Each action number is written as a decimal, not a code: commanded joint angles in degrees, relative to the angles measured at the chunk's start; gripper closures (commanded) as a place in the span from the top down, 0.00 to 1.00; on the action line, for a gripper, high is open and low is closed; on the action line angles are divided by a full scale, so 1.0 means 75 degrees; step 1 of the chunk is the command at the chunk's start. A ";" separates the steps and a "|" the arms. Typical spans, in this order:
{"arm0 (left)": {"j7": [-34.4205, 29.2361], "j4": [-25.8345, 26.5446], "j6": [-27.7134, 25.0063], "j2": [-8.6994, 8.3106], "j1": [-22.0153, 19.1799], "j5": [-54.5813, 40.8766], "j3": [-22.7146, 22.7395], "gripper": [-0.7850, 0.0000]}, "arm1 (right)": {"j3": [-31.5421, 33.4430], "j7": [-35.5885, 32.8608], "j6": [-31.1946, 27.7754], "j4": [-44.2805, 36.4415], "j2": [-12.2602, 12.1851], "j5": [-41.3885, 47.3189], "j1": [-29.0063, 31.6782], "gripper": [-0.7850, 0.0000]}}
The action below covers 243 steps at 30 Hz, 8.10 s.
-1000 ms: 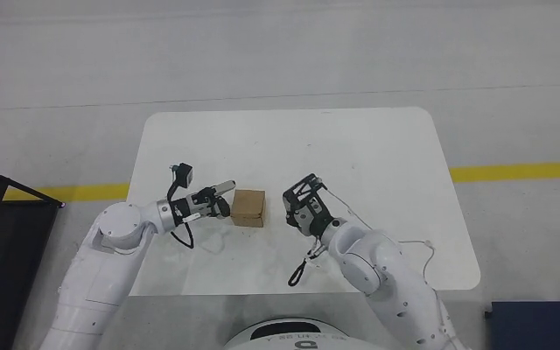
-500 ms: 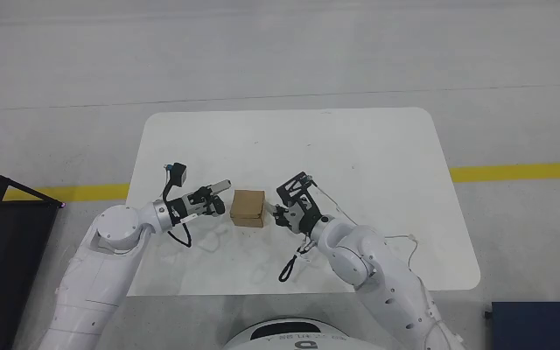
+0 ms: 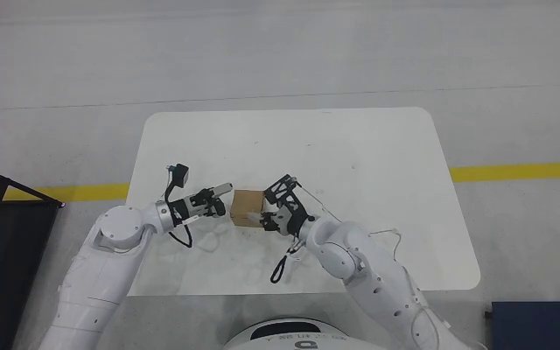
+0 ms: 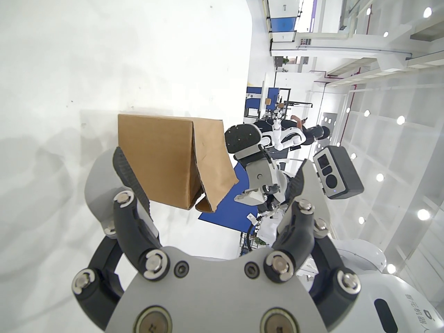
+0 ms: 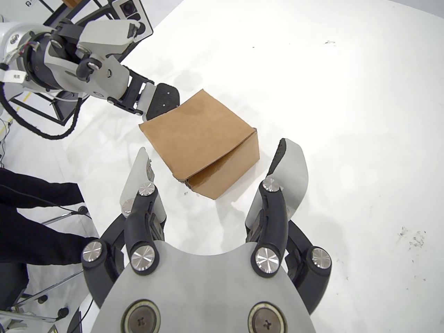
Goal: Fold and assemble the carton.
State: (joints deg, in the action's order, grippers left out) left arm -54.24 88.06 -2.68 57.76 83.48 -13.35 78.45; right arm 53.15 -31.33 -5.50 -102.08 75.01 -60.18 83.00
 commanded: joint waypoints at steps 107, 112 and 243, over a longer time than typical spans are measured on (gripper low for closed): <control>0.0076 -0.4739 -0.3923 0.1249 -0.3944 -0.0726 -0.2990 1.00 | -0.0782 -0.0052 -0.0213 0.0655 0.0266 -0.2416 -0.0916 0.77; 0.0085 -0.4676 -0.3896 0.1241 -0.3878 -0.0705 -0.2947 1.00 | -0.0535 0.0134 -0.0451 0.0499 0.0225 -0.2019 -0.0764 0.76; 0.0065 -0.4488 -0.3521 0.1302 -0.3529 -0.0373 -0.2627 1.00 | -0.1789 -0.0492 -0.2621 0.0175 0.0336 -0.6414 -0.1375 0.47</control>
State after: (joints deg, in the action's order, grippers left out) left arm -53.81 54.48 -29.16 67.52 57.01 -16.17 58.73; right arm 39.88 -35.20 -25.36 -100.76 77.51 -107.79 72.59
